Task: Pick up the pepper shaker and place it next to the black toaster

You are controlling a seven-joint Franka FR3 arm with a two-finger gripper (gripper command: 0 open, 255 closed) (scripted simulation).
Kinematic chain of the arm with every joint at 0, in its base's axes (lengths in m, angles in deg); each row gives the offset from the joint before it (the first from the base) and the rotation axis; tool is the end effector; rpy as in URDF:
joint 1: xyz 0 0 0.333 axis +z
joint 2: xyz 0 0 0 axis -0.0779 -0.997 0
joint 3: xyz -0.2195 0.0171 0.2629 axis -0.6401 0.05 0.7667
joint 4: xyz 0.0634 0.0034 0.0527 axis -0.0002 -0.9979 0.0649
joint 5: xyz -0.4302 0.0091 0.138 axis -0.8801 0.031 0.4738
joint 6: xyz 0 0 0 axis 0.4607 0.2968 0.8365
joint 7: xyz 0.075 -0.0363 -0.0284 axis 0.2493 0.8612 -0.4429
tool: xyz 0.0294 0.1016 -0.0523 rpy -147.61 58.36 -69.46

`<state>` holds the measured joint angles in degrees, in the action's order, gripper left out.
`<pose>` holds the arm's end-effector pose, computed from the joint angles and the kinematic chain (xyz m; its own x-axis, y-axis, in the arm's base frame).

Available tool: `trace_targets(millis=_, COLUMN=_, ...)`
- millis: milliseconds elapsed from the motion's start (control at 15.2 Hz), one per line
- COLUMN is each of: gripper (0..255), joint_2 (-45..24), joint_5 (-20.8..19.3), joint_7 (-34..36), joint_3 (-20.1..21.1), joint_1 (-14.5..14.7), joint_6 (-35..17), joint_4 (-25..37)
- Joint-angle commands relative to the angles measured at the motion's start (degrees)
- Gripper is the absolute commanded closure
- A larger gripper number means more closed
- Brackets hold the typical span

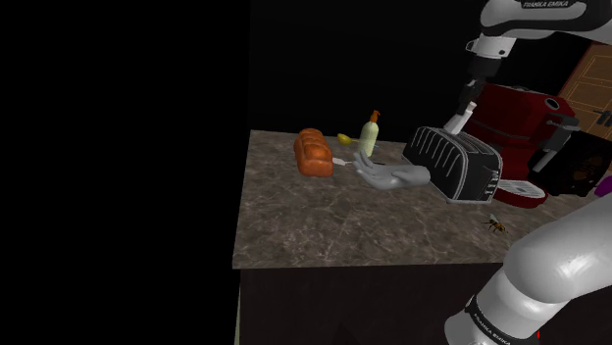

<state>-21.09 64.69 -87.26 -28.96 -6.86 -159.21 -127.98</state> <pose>0.3944 -0.3372 0.6630 0.9983 0.0558 0.0177 0.0538 -0.9935 0.1000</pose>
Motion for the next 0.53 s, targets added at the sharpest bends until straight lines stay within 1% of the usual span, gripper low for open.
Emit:
trace_targets(millis=0, gripper=255, joint_2=-0.07, joint_5=-0.19, joint_7=-1.40, joint_3=-1.07, joint_1=-0.46, joint_6=-0.96, joint_4=-0.67)
trace_targets(millis=462, gripper=255, joint_2=1.10, joint_5=-0.83, joint_7=-0.66, joint_3=-1.32, joint_1=-0.76, joint_6=-6.26, joint_4=-7.11)
